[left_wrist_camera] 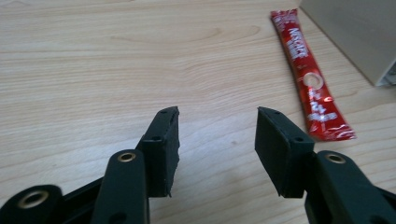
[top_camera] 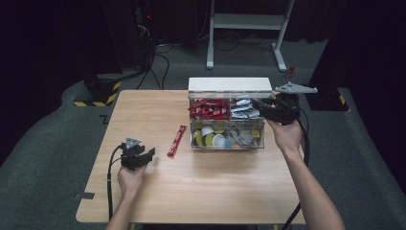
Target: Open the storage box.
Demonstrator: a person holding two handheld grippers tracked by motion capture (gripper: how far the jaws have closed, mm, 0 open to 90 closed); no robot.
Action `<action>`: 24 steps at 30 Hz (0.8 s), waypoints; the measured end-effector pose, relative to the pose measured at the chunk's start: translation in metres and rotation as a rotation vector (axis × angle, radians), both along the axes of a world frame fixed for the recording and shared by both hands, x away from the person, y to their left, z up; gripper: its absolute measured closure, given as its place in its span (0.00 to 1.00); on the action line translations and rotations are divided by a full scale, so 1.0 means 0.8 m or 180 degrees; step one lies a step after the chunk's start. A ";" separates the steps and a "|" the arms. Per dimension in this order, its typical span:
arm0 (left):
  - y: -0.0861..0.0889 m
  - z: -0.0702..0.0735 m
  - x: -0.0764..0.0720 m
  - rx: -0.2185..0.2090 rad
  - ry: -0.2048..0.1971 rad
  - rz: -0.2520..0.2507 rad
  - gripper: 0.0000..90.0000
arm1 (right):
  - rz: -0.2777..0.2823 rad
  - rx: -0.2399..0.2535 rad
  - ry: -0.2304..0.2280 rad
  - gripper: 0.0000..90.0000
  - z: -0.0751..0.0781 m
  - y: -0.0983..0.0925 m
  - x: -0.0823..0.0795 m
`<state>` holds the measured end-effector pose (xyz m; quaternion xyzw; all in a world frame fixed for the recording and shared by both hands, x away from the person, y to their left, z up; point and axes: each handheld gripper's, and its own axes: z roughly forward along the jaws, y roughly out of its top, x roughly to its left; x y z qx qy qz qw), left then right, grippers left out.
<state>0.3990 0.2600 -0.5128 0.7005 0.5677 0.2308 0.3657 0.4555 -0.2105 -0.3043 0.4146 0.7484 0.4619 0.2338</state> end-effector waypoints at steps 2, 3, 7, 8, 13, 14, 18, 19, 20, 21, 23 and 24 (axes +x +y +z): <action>0.004 -0.004 -0.003 -0.0016 0.0002 0.0057 0.55 | 0.0000 0.0012 -0.0012 0.62 0.000 -0.001 -0.001; 0.004 -0.004 -0.003 -0.0016 0.0002 0.0057 0.54 | -0.0001 0.0013 -0.0010 0.62 0.000 -0.001 -0.002; 0.010 -0.011 -0.005 0.0000 0.0049 0.0121 0.54 | -0.0012 0.0023 -0.0016 0.62 0.000 -0.003 -0.004; 0.010 -0.012 -0.005 0.0004 0.0051 0.0131 0.53 | -0.0008 0.0022 -0.0029 0.62 0.000 -0.004 -0.004; 0.009 -0.017 -0.006 0.0086 0.0051 0.0136 0.52 | -0.0015 0.0023 -0.0036 0.62 0.002 -0.007 -0.008; 0.008 -0.018 -0.007 0.0105 0.0026 0.0136 0.52 | -0.0013 0.0016 -0.0046 0.62 0.002 -0.008 -0.009; 0.006 -0.018 -0.008 0.0155 0.0030 0.0128 0.52 | -0.0018 0.0037 -0.0055 0.62 0.002 -0.009 -0.010; 0.004 -0.018 -0.008 0.0180 0.0034 0.0117 0.51 | -0.0018 0.0045 -0.0050 0.62 0.002 -0.009 -0.010; 0.003 -0.018 -0.009 0.0231 0.0028 0.0096 0.50 | -0.0016 0.0053 -0.0044 0.62 0.002 -0.010 -0.010; 0.001 -0.018 -0.009 0.0272 0.0030 0.0081 0.48 | -0.0017 0.0054 -0.0047 0.62 0.002 -0.010 -0.010; -0.002 -0.018 -0.009 0.0330 0.0026 0.0068 0.46 | -0.0014 0.0051 -0.0055 0.62 0.002 -0.011 -0.011; -0.002 -0.018 -0.009 0.0330 0.0026 0.0068 0.46 | -0.0015 0.0053 -0.0054 0.62 0.001 -0.011 -0.011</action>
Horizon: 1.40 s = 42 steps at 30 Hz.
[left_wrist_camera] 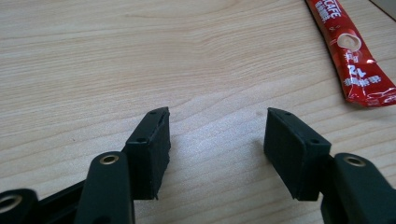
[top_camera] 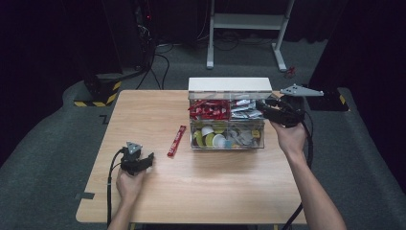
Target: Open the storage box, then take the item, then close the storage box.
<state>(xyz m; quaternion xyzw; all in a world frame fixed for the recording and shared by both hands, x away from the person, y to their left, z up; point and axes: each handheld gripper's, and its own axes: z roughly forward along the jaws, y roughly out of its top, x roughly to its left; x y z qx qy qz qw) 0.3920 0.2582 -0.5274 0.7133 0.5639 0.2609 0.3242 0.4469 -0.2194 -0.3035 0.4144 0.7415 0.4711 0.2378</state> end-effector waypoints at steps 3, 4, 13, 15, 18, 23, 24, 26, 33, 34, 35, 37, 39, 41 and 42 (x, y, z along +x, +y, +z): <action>0.000 0.000 0.000 -0.0015 -0.0002 0.0011 0.45 | -0.0011 -0.0013 0.0016 0.62 -0.002 -0.002 -0.001; 0.000 0.000 0.000 -0.0014 -0.0001 0.0012 0.45 | -0.0011 -0.0013 0.0016 0.62 -0.002 -0.002 -0.001; 0.000 0.000 0.000 -0.0009 0.0013 -0.0001 0.42 | -0.0022 -0.0079 0.0016 0.61 -0.005 -0.001 -0.005; 0.000 0.000 0.001 -0.0002 0.0013 -0.0010 0.41 | -0.0030 -0.0103 0.0016 0.61 -0.006 0.000 -0.006; 0.000 0.000 0.001 -0.0001 0.0014 -0.0011 0.41 | -0.0032 -0.0097 0.0016 0.61 -0.007 0.000 -0.006; 0.000 0.000 0.001 -0.0003 0.0015 -0.0013 0.41 | -0.0031 -0.0106 0.0028 0.61 -0.006 0.001 -0.006; 0.000 0.000 0.001 -0.0002 0.0015 -0.0013 0.41 | -0.0027 -0.0105 0.0027 0.61 -0.008 0.001 -0.007; 0.000 0.000 0.001 -0.0002 0.0015 -0.0013 0.41 | -0.0029 -0.0112 0.0033 0.61 -0.010 0.001 -0.007; 0.000 0.000 0.000 -0.0007 0.0021 -0.0018 0.40 | -0.0044 -0.0128 0.0041 0.61 -0.017 0.000 -0.012; 0.000 0.000 0.000 -0.0006 0.0020 -0.0019 0.40 | -0.0035 -0.0121 0.0056 0.61 -0.019 -0.001 -0.013; 0.000 0.000 0.000 -0.0006 0.0020 -0.0019 0.40 | -0.0035 -0.0121 0.0056 0.61 -0.019 -0.001 -0.013; -0.001 0.000 0.000 -0.0002 0.0020 -0.0017 0.39 | -0.0029 -0.0152 0.0062 0.61 -0.023 -0.001 -0.014; -0.001 0.000 0.000 -0.0004 0.0020 -0.0017 0.39 | -0.0035 -0.0158 0.0076 0.61 -0.026 -0.001 -0.016; -0.001 0.000 0.000 -0.0005 0.0020 -0.0020 0.39 | -0.0036 -0.0192 0.0087 0.60 -0.029 -0.001 -0.016; -0.001 0.000 0.000 -0.0005 0.0020 -0.0020 0.39 | -0.0036 -0.0192 0.0087 0.60 -0.029 -0.001 -0.016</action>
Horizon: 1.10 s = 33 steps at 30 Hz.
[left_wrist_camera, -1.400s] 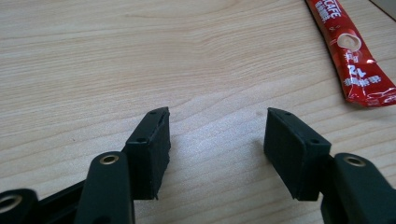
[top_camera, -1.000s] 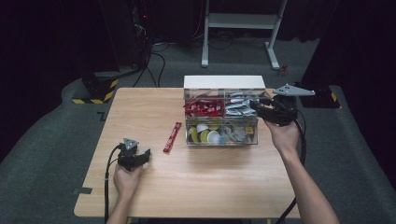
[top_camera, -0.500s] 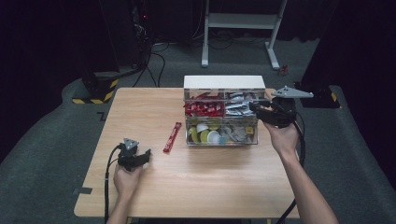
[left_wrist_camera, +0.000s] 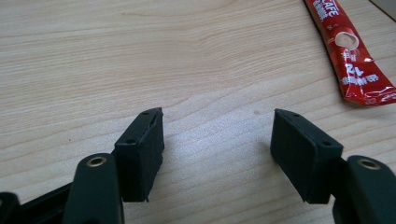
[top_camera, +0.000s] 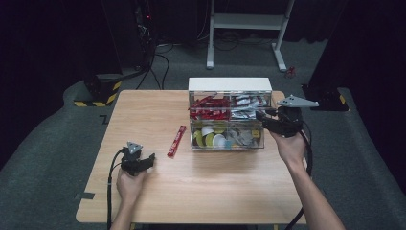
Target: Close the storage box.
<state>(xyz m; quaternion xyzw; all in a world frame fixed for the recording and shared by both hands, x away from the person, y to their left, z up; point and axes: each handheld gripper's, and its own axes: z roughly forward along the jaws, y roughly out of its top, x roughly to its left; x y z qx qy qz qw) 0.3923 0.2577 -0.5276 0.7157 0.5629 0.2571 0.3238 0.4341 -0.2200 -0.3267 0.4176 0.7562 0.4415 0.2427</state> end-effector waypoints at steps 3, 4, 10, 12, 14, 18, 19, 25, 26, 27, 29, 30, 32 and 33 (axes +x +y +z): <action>0.000 0.000 0.000 -0.0001 0.0001 -0.0004 0.39 | -0.0016 -0.0010 0.0032 0.60 -0.004 -0.002 0.000; 0.000 0.000 0.000 0.0000 0.0002 -0.0007 0.39 | -0.0036 -0.0011 0.0050 0.60 -0.005 -0.004 -0.001; 0.000 0.000 0.000 0.0000 0.0002 -0.0008 0.38 | -0.0024 -0.0001 0.0058 0.59 -0.008 -0.009 -0.004; 0.000 0.000 0.000 -0.0004 0.0003 -0.0010 0.39 | -0.0007 -0.0004 0.0060 0.59 -0.010 -0.009 -0.006; 0.000 0.000 0.000 -0.0006 0.0003 -0.0010 0.39 | 0.0002 -0.0011 0.0060 0.58 -0.011 -0.010 -0.008; 0.000 0.000 0.000 -0.0004 0.0004 -0.0011 0.38 | 0.0004 0.0008 0.0058 0.58 -0.011 -0.013 -0.010; 0.000 0.000 0.000 -0.0001 0.0005 -0.0013 0.38 | 0.0003 0.0016 0.0053 0.58 -0.011 -0.014 -0.011; 0.000 0.000 0.000 -0.0001 0.0008 -0.0018 0.38 | 0.0019 0.0049 -0.0019 0.54 -0.013 -0.019 -0.021; 0.000 0.000 0.000 0.0000 0.0008 -0.0018 0.38 | 0.0019 0.0049 -0.0019 0.54 -0.013 -0.019 -0.021; 0.000 0.000 0.000 0.0000 0.0009 -0.0020 0.38 | 0.0020 0.0054 -0.0043 0.53 -0.013 -0.020 -0.022; 0.000 0.000 0.000 -0.0001 0.0009 -0.0021 0.38 | 0.0004 0.0093 -0.0069 0.52 -0.015 -0.024 -0.026; 0.000 0.000 0.000 0.0000 0.0009 -0.0021 0.38 | -0.0014 0.0119 -0.0118 0.51 -0.019 -0.028 -0.031; 0.000 0.000 0.000 0.0000 0.0011 -0.0023 0.38 | -0.0024 0.0119 -0.0128 0.51 -0.021 -0.030 -0.032; 0.000 0.000 0.000 0.0001 0.0011 -0.0024 0.38 | -0.0056 0.0124 -0.0130 0.51 -0.025 -0.035 -0.035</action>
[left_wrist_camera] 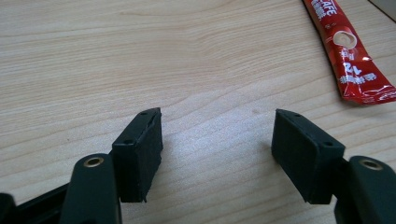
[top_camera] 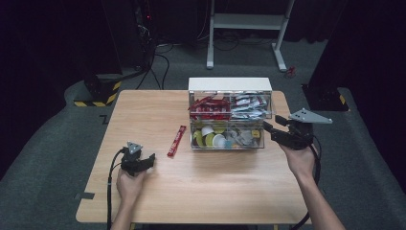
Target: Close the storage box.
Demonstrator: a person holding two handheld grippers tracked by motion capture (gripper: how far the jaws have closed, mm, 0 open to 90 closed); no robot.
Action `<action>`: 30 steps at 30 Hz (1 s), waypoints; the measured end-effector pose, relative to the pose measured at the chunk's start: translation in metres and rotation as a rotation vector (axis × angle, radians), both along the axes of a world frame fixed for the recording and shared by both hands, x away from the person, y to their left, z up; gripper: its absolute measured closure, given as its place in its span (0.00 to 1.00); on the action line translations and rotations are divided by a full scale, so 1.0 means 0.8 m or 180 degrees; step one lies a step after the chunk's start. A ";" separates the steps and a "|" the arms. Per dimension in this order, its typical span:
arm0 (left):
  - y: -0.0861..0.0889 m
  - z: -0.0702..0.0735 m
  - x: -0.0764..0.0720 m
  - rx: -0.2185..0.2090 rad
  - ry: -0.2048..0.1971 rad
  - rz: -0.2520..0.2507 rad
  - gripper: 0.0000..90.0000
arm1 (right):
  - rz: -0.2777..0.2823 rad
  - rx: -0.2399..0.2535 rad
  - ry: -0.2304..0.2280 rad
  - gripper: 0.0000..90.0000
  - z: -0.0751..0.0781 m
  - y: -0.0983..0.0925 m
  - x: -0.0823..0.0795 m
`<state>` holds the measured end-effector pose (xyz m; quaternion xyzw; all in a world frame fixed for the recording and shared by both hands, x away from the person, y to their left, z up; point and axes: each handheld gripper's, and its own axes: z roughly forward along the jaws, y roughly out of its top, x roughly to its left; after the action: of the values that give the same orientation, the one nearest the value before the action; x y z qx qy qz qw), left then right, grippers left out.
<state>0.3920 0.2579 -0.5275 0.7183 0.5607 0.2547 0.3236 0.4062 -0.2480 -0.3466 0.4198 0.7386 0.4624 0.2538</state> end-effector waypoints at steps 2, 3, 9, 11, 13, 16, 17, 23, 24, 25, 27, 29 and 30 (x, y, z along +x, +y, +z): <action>0.000 0.000 0.000 0.0001 -0.0005 0.0000 0.38 | -0.0025 0.0032 0.0002 0.51 -0.003 -0.005 -0.002; 0.000 0.000 0.000 0.0000 -0.0005 0.0001 0.38 | -0.0035 0.0047 -0.0003 0.51 -0.005 -0.008 -0.004; 0.000 0.000 0.000 0.0002 -0.0004 -0.0001 0.38 | -0.0066 0.0079 -0.0006 0.49 -0.018 -0.020 -0.009; 0.000 0.000 0.000 0.0001 -0.0008 0.0000 0.38 | -0.0089 0.0117 0.0009 0.49 -0.024 -0.026 -0.011; 0.000 0.000 0.000 0.0002 -0.0002 -0.0001 0.38 | -0.0105 0.0137 0.0005 0.49 -0.027 -0.030 -0.012; 0.000 0.000 0.000 0.0001 -0.0005 0.0001 0.38 | -0.0134 0.0140 0.0029 0.49 -0.033 -0.036 -0.012; 0.000 0.000 0.000 0.0001 -0.0005 0.0001 0.38 | -0.0134 0.0140 0.0029 0.49 -0.033 -0.036 -0.012; 0.000 0.000 0.000 0.0002 -0.0004 0.0000 0.38 | -0.0189 0.0212 0.0050 0.49 -0.046 -0.046 -0.016; 0.000 0.000 0.000 0.0001 -0.0001 -0.0002 0.38 | -0.0189 0.0212 0.0050 0.49 -0.046 -0.046 -0.016; 0.000 0.000 0.000 0.0002 -0.0004 0.0000 0.38 | -0.0193 0.0228 0.0075 0.49 -0.052 -0.049 -0.015; 0.000 0.000 0.000 0.0001 -0.0001 -0.0001 0.38 | -0.0203 0.0242 0.0097 0.49 -0.057 -0.050 -0.015; 0.000 0.000 0.000 0.0001 -0.0009 0.0002 0.38 | -0.0220 0.0241 0.0118 0.49 -0.061 -0.051 -0.016; 0.000 0.000 0.000 0.0001 -0.0007 0.0001 0.38 | -0.0225 0.0236 0.0120 0.49 -0.063 -0.051 -0.016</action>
<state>0.3919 0.2579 -0.5276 0.7180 0.5603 0.2557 0.3241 0.3932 -0.2889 -0.3974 0.4633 0.7104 0.4722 0.2403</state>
